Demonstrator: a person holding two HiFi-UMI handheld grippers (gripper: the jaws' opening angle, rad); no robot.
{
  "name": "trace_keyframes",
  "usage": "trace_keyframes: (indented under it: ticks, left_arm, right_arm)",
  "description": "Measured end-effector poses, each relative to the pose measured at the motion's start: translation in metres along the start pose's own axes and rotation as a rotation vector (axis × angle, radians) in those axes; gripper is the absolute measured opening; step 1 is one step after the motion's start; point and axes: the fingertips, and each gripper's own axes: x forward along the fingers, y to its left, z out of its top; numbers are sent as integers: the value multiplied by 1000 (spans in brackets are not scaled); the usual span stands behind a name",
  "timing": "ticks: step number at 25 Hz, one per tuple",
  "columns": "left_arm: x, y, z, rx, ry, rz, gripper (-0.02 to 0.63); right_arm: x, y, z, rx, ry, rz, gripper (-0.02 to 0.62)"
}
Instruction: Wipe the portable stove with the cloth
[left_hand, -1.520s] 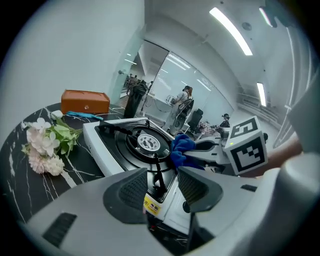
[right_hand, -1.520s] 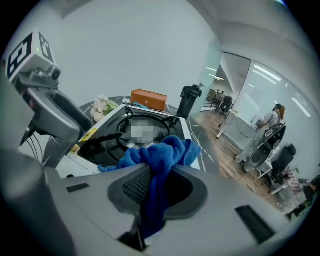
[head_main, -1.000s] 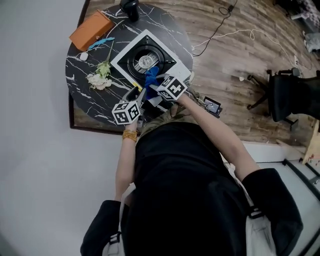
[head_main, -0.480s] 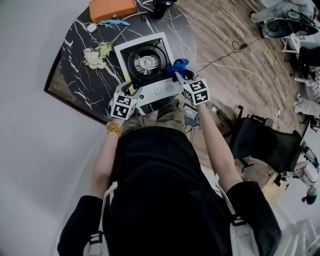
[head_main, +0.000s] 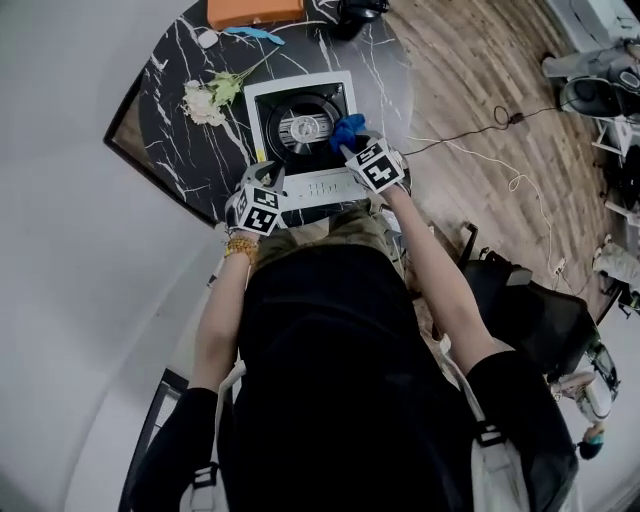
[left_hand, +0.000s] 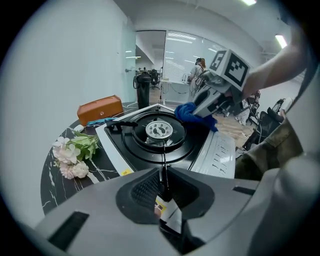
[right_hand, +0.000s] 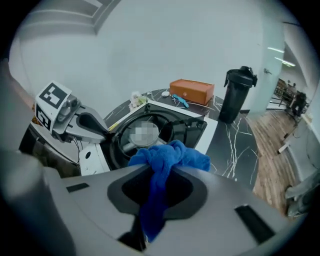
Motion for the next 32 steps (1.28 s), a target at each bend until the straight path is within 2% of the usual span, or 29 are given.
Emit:
trace_keyframes:
  ticks: [5,8,16,20,21,23,25,28,30,32]
  left_arm:
    - [4,2,0,-8,58,12,41]
    - [2,4,2,-34,59,20,41]
    - [0,5,2,-181,48,58,43]
    - [0,8,2,-197,56,44,46]
    - [1,9,2,-187,65,36,46]
    - [1,7,2,-164,78,17,46]
    - [1,7,2,-148,75,13,46]
    - [0,9,2,-150,64,18,46]
    - [0,7,2,-152,66,13,46]
    - [1,5,3,-151,69,1,46]
  right_arm:
    - [18,-11,26,-60,40,62,49]
    - [21,-18,37,-101,37,88,49]
    - [38,-42,75,-122,8,97,46]
    - [40,-41,82,-158,11,171,46]
    - [36,-42,84,-200,13,208,48]
    - [19,-48,91,-361,11,262,48]
    - [1,-66,108,-535,-9,271,48]
    - [-9,-84,149,-693,-26,266,49]
    - [2,-80,161,-789,37,288,49]
    - [21,-71,153,-882,169,331,49]
